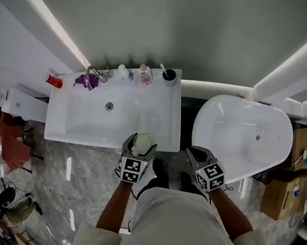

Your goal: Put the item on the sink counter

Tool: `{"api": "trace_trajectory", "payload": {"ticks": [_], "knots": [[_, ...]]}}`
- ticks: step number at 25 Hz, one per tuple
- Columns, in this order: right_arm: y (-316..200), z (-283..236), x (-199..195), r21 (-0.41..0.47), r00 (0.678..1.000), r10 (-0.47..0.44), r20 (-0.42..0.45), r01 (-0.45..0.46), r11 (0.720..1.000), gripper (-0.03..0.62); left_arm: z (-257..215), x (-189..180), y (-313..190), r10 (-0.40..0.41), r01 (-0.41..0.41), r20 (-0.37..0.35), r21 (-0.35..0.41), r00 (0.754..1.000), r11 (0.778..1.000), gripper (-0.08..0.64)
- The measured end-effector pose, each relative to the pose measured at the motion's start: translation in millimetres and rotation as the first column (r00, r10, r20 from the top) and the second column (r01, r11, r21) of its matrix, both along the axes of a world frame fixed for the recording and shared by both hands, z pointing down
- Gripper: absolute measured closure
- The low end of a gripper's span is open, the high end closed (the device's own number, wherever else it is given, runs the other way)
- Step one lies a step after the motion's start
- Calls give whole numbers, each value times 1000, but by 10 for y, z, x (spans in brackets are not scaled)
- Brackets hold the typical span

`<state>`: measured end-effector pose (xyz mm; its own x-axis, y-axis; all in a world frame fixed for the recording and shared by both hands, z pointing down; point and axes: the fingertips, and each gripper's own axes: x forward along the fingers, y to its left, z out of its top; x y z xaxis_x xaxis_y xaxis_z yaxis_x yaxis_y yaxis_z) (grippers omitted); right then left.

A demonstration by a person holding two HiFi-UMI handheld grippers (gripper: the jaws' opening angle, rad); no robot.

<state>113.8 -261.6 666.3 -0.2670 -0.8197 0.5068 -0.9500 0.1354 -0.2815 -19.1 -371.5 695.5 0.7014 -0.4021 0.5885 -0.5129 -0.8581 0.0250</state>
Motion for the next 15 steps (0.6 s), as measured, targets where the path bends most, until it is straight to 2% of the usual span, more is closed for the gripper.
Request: {"api": "trace_trajectory", "payload": {"ticks": [8,15], "knots": [[-69,281,50,-90,989,144,9,-143,986,581,819,400,-401,140,-139,45,-32,989,990,174],[-248,466,-4,-122,979,203,28,-198,972,581,1478,554,-636,188,-177,133,-87,973,980,173]]}}
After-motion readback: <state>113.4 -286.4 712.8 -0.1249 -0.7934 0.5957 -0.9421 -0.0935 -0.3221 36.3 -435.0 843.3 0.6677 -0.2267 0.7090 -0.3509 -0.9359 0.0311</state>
